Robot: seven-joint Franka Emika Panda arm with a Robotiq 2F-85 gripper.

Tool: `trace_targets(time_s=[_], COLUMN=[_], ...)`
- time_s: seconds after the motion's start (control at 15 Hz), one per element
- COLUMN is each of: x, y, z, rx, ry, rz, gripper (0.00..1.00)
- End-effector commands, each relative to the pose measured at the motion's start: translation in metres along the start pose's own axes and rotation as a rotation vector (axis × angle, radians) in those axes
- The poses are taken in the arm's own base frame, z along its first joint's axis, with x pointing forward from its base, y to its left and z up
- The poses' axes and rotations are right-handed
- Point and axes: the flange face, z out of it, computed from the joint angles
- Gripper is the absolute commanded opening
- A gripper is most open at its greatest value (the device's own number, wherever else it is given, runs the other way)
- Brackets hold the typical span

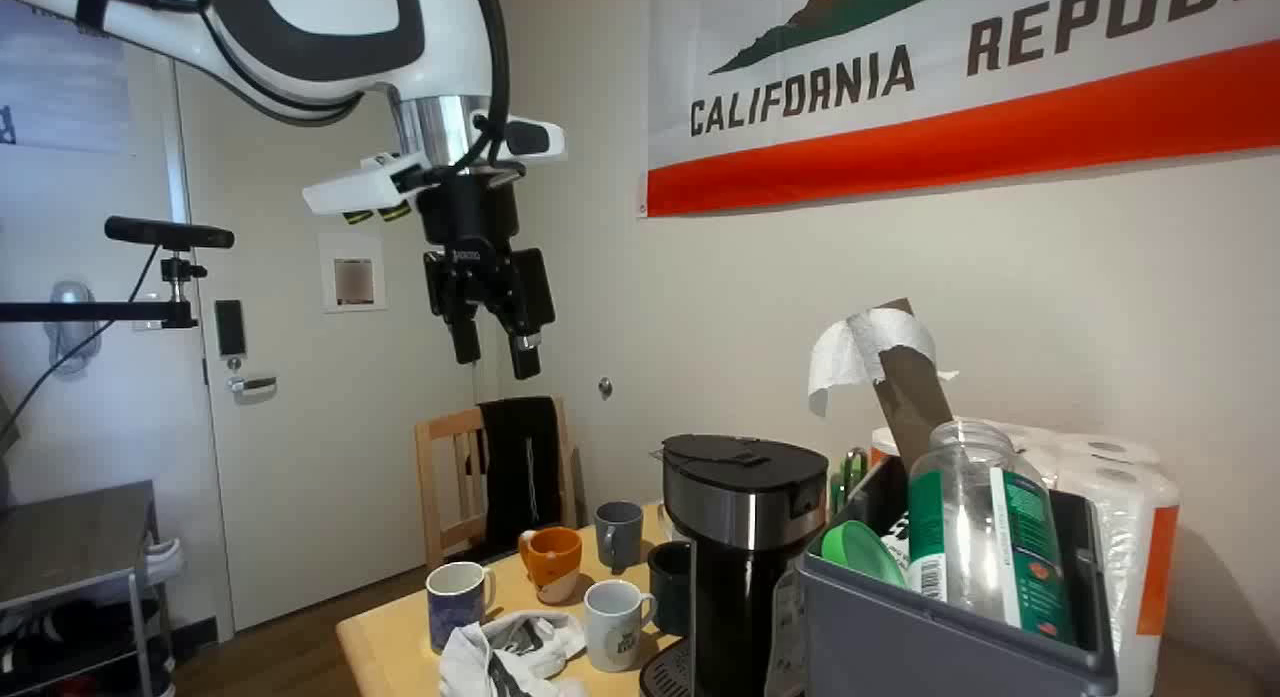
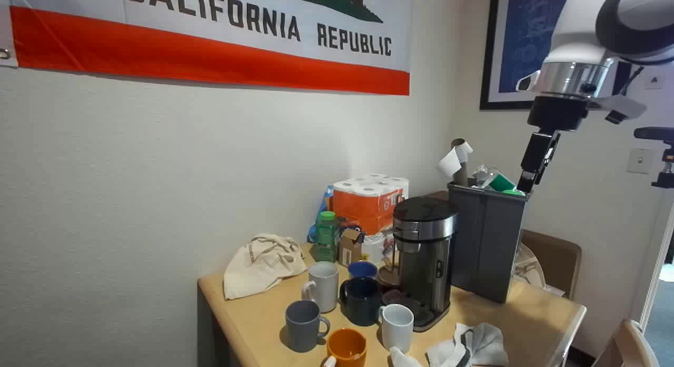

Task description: Open and close the lid of the machine

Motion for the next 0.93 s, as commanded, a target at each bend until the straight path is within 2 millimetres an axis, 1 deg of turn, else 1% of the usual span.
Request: trace_targets(time_s=[0.0, 0.13, 0.33, 0.67, 0.87], x=[0.0, 0.02, 0.053, 0.109, 0.139], y=[0.0, -0.012, -0.04, -0.078, -0.096], z=[0.0, 0.002, 0.006, 0.01, 0.023], rx=[0.0, -0.002, -0.049, -0.24, -0.37], ry=[-0.001, 0.007, 0.006, 0.023, 0.029], rz=[0.0, -0.04, -0.111, -0.208, -0.24], gripper=[1.0, 1.0, 1.0, 1.0, 1.0])
